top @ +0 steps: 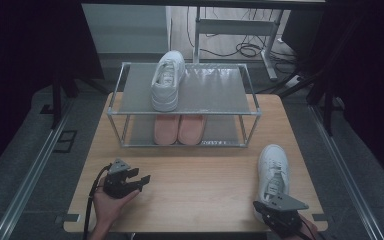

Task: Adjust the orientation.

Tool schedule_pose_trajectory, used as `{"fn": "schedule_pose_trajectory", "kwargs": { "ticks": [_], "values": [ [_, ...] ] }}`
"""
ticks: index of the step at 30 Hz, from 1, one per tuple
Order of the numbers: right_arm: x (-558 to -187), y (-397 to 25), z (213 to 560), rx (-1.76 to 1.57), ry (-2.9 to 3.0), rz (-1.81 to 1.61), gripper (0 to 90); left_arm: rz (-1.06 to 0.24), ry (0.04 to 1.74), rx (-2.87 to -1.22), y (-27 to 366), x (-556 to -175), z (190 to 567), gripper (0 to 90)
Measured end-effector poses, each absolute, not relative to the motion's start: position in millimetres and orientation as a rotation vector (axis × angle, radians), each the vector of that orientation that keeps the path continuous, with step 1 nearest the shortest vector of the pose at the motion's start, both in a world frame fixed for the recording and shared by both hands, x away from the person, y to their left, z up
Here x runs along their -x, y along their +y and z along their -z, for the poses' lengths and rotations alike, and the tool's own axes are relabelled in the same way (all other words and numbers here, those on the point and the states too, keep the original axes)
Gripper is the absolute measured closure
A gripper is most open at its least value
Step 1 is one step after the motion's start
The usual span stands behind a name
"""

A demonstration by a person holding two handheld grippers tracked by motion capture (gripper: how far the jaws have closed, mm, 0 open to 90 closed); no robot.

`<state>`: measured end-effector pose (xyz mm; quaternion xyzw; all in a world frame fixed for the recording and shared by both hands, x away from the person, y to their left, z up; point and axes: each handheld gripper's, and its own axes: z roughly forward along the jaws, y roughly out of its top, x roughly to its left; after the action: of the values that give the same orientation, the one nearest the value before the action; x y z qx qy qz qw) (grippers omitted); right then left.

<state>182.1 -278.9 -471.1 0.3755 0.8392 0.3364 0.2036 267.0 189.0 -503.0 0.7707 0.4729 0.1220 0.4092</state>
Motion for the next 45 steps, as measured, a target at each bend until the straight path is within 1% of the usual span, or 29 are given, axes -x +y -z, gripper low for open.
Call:
{"fn": "schedule_pose_trajectory", "kwargs": {
  "ticks": [9,18,28,39,45],
  "values": [
    [-174,-296,471,-1.085,2.319,-0.928,89.4,-0.304,1.186,-1.951,185,-268,504,44.0],
    [-174,-336,469,-1.163,2.278,-0.972,89.4,-0.301,1.193,-1.954,186,-269,505,44.0],
    [-177,-358,470,-1.214,2.256,-0.986,89.4,-0.300,1.198,-1.953,187,-269,506,44.0],
    [-178,-372,472,-1.262,2.228,-1.004,89.4,-0.298,1.197,-1.957,186,-269,507,44.0],
    [-180,-368,473,-1.262,2.237,-1.049,89.4,-0.298,1.198,-1.958,186,-269,507,44.0]
  ]
}}
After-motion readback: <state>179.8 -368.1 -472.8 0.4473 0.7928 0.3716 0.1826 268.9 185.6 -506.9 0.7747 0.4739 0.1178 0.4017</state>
